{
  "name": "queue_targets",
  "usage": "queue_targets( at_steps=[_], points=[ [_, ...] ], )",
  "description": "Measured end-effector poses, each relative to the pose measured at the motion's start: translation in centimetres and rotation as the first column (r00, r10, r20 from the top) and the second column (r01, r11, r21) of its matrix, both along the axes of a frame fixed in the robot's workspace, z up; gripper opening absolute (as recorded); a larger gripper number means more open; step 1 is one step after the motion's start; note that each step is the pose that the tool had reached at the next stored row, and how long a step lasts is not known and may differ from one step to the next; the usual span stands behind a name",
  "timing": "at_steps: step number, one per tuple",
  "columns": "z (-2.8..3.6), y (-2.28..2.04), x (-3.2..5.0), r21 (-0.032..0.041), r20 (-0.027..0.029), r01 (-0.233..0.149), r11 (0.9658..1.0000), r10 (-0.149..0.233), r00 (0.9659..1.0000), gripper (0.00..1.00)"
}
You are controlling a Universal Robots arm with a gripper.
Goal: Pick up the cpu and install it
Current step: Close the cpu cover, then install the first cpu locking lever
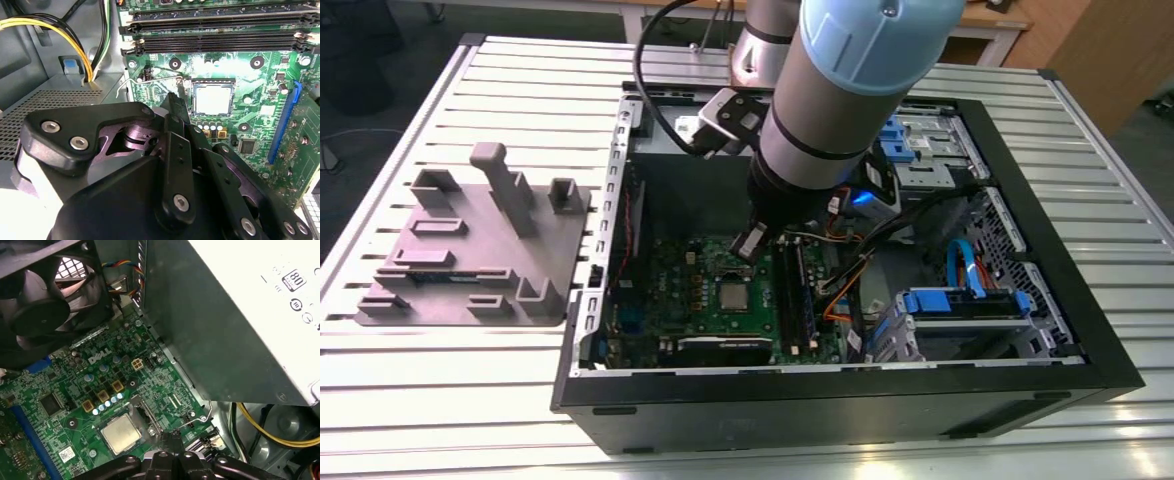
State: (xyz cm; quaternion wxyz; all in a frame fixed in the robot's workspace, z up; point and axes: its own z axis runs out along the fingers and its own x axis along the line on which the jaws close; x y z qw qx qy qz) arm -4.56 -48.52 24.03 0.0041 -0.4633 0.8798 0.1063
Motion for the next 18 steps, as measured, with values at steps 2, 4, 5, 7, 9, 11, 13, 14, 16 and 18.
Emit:
queue_targets(
  at_steps=[2,4,5,7,9,11,13,14,16,18],
  points=[
    [0.00,-0.06,-0.02,-0.0003,0.0000,0.000,1.0000,0.000,1.0000,0.10],
    [0.00,-0.16,-0.05,-0.0005,0.0000,0.000,1.0000,0.000,1.0000,0.10],
    [-0.01,-0.24,-0.07,-0.0009,0.0001,0.000,1.0000,0.000,1.0000,0.10],
    [-0.02,-0.46,-0.15,-0.0027,0.0000,0.000,1.0000,0.000,1.0000,0.10],
    [-0.04,-0.69,-0.27,-0.0049,0.0000,-0.001,1.0000,0.001,1.0000,0.10],
    [-0.05,-0.96,-0.37,-0.0072,0.0000,-0.001,1.0000,0.001,1.0000,0.10],
    [-0.06,-1.17,-0.48,-0.0100,0.0000,-0.001,0.9999,0.001,1.0000,0.10],
    [-0.06,-1.20,-0.50,-0.0104,0.0000,-0.001,0.9999,0.001,1.0000,0.10],
    [-0.06,-1.20,-0.53,-0.0105,0.0000,-0.001,0.9999,0.001,1.0000,0.10],
    [-0.06,-1.20,-0.56,-0.0105,0.0000,-0.001,0.9999,0.001,1.0000,0.10]
  ],
)
